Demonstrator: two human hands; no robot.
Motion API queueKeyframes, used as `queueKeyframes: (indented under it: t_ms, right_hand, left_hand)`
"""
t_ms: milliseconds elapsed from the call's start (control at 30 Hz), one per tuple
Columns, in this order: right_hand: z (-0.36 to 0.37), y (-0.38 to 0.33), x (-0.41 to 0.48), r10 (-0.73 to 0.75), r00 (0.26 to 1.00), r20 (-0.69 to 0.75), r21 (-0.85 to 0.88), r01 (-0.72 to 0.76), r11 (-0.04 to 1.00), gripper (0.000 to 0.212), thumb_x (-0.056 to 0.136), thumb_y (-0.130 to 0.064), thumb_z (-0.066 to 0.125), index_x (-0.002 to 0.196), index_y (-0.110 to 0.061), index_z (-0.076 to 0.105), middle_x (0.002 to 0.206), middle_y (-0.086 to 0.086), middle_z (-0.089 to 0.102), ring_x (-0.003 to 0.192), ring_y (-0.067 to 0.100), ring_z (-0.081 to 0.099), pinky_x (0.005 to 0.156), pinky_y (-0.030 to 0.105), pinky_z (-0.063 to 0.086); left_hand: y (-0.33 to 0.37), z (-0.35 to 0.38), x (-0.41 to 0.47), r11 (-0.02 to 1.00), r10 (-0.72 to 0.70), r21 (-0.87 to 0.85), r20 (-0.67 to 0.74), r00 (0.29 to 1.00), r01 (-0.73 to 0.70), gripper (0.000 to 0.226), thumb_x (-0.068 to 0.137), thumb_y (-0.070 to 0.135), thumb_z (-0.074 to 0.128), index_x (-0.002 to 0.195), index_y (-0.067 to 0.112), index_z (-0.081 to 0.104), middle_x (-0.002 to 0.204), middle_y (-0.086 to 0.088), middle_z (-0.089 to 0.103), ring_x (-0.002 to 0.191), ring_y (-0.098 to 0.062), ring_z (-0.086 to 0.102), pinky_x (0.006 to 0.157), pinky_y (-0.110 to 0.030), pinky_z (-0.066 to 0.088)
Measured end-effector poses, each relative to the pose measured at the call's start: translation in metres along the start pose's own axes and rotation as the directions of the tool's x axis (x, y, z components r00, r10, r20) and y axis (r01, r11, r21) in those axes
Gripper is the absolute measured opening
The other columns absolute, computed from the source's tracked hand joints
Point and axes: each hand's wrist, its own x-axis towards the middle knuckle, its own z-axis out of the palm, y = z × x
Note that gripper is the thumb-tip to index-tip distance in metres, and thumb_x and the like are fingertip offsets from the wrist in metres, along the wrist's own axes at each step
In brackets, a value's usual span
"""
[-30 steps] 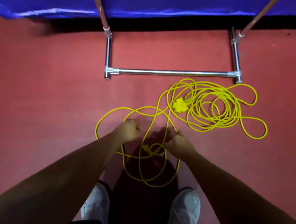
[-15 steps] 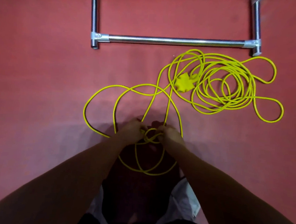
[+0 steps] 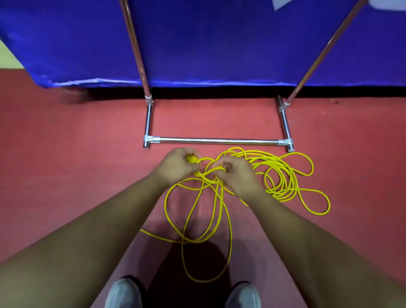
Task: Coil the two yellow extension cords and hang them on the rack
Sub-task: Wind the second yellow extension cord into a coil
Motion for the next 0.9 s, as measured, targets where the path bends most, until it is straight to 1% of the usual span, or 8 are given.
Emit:
queueKeyframes:
  t_ms: [133, 267, 400, 500, 567, 667, 800, 900]
  right_hand:
    - [-0.036, -0.067, -0.028, -0.091, 0.989, -0.118, 0.17, 0.11, 0.979, 0.02, 0.08, -0.004, 0.067, 0.082, -0.023, 0.072, 0.056, -0.01, 0.048, 0.051, 0.016, 0.038, 0.05, 0.029, 0.031]
    - [-0.057, -0.126, -0.066, -0.187, 0.966, -0.178, 0.27, 0.23, 0.935, 0.019, 0.086, -0.008, 0.066, 0.08, -0.026, 0.07, 0.063, -0.004, 0.058, 0.061, 0.012, 0.048, 0.058, 0.028, 0.04]
    - [-0.051, -0.157, -0.094, -0.206, 0.954, -0.218, 0.327, 0.27, 0.906, 0.018, 0.09, -0.007, 0.062, 0.084, -0.023, 0.066, 0.077, 0.024, 0.067, 0.063, 0.013, 0.05, 0.057, 0.025, 0.037]
    - [-0.037, -0.162, -0.1, -0.195, 0.957, -0.216, 0.366, 0.265, 0.892, 0.009, 0.094, -0.002, 0.055, 0.097, -0.011, 0.055, 0.074, 0.014, 0.069, 0.049, 0.004, 0.047, 0.05, 0.017, 0.036]
    - [-0.034, -0.165, -0.096, -0.158, 0.97, -0.183, 0.401, 0.22, 0.889, 0.009, 0.096, -0.004, 0.053, 0.104, -0.007, 0.052, 0.072, 0.007, 0.069, 0.052, 0.01, 0.05, 0.051, 0.021, 0.042]
    - [-0.044, -0.172, -0.09, -0.127, 0.985, -0.12, 0.463, 0.169, 0.87, 0.014, 0.096, -0.007, 0.055, 0.107, 0.001, 0.059, 0.073, 0.005, 0.069, 0.062, 0.017, 0.057, 0.055, 0.023, 0.049]
    - [-0.052, -0.178, -0.095, -0.145, 0.986, -0.084, 0.529, 0.168, 0.832, 0.009, 0.092, -0.008, 0.061, 0.1, -0.004, 0.063, 0.07, 0.004, 0.07, 0.067, 0.017, 0.062, 0.068, 0.029, 0.049]
    - [-0.052, -0.18, -0.097, -0.127, 0.991, -0.049, 0.622, 0.13, 0.772, 0.007, 0.091, -0.005, 0.061, 0.098, -0.006, 0.061, 0.074, 0.009, 0.069, 0.071, 0.019, 0.064, 0.071, 0.032, 0.053]
  left_hand:
    - [0.073, -0.032, -0.039, 0.984, 0.138, -0.086, -0.173, 0.975, -0.155, 0.024, 0.072, 0.005, 0.069, 0.092, 0.019, 0.065, 0.074, -0.006, 0.061, 0.065, -0.018, 0.06, 0.07, -0.039, 0.055]
    - [0.128, -0.051, -0.089, 0.939, 0.142, -0.248, -0.348, 0.927, -0.237, 0.046, 0.075, 0.0, 0.074, 0.111, 0.018, 0.052, 0.093, -0.007, 0.066, 0.071, -0.016, 0.063, 0.065, -0.028, 0.055]
    - [0.143, -0.059, -0.128, 0.921, 0.154, -0.253, -0.461, 0.874, -0.296, 0.035, 0.077, 0.004, 0.075, 0.105, 0.01, 0.055, 0.096, 0.0, 0.069, 0.074, -0.008, 0.064, 0.069, -0.023, 0.052]
    - [0.145, -0.061, -0.138, 0.934, 0.203, -0.17, -0.473, 0.857, -0.315, 0.031, 0.079, 0.005, 0.072, 0.105, 0.017, 0.059, 0.095, 0.003, 0.068, 0.068, -0.005, 0.062, 0.063, -0.021, 0.05]
    - [0.15, -0.068, -0.137, 0.942, 0.249, -0.085, -0.468, 0.848, -0.323, 0.031, 0.079, 0.008, 0.072, 0.106, 0.019, 0.061, 0.091, 0.006, 0.069, 0.067, -0.006, 0.063, 0.061, -0.021, 0.049]
    - [0.157, -0.083, -0.136, 0.936, 0.296, -0.043, -0.437, 0.849, -0.348, 0.03, 0.082, 0.012, 0.072, 0.111, 0.016, 0.063, 0.09, -0.002, 0.072, 0.073, -0.011, 0.07, 0.074, -0.022, 0.054]
    - [0.158, -0.088, -0.133, 0.925, 0.262, -0.164, -0.382, 0.886, -0.344, 0.027, 0.086, 0.007, 0.068, 0.112, 0.014, 0.063, 0.093, -0.012, 0.072, 0.075, -0.015, 0.071, 0.078, -0.034, 0.058]
    - [0.158, -0.085, -0.129, 0.863, 0.195, -0.379, -0.36, 0.912, -0.334, 0.039, 0.086, 0.002, 0.066, 0.123, 0.011, 0.06, 0.093, -0.014, 0.073, 0.083, -0.02, 0.071, 0.08, -0.037, 0.058]
